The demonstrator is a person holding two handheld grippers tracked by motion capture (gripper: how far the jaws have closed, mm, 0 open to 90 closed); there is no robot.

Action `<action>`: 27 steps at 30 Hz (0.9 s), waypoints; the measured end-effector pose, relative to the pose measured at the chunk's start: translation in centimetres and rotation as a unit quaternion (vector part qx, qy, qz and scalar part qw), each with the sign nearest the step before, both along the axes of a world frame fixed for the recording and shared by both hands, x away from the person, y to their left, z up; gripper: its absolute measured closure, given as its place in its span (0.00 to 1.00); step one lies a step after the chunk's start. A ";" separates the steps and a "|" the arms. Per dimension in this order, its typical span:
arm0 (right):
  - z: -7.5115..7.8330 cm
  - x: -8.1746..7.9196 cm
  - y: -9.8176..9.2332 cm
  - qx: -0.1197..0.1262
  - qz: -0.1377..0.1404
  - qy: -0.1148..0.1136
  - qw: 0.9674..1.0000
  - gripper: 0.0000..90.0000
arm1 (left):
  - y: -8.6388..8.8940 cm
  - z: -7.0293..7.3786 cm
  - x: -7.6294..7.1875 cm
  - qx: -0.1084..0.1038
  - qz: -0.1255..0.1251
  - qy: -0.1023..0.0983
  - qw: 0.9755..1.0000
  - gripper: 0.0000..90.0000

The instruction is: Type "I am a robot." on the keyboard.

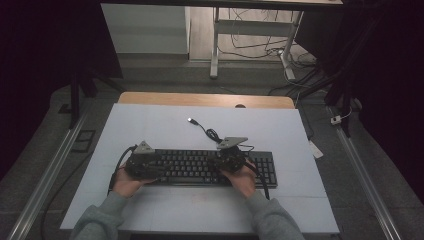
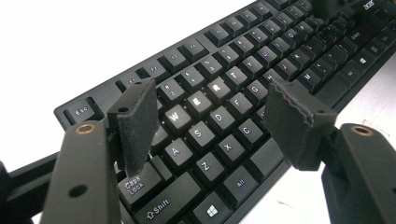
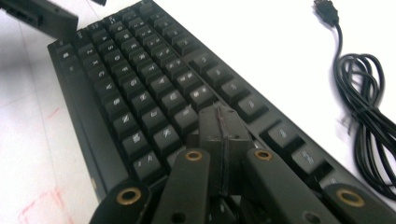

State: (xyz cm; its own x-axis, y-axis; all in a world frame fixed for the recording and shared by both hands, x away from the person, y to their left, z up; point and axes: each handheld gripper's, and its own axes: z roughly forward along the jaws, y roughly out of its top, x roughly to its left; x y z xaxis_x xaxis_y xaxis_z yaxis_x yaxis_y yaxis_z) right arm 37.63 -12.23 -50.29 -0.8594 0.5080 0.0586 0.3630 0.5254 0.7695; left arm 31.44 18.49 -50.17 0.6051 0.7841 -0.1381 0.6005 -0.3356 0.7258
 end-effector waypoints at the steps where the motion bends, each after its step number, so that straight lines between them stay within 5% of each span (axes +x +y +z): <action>1: 0.0 -0.2 -0.3 0.002 0.000 0.002 1.000 0.99 | 0.0 0.0 0.0 0.000 0.000 0.000 1.000 0.39; 12: 0.4 -2.0 -4.1 0.001 -0.018 -0.026 1.000 0.63 | 0.1 0.0 0.0 0.000 0.004 -0.001 1.000 0.39; 27: 0.4 -3.5 -8.0 0.019 -0.042 -0.035 0.998 0.54 | 0.1 0.0 0.1 -0.001 0.012 -0.011 1.000 0.39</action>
State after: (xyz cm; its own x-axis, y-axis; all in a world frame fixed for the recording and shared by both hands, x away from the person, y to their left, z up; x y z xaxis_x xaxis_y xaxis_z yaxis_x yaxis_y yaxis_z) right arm 34.10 -20.18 -49.90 -0.8164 0.5771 0.0206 0.3489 0.4645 0.8139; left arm 31.58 18.54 -50.17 0.5895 0.7977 -0.1271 0.5918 -0.3195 0.7401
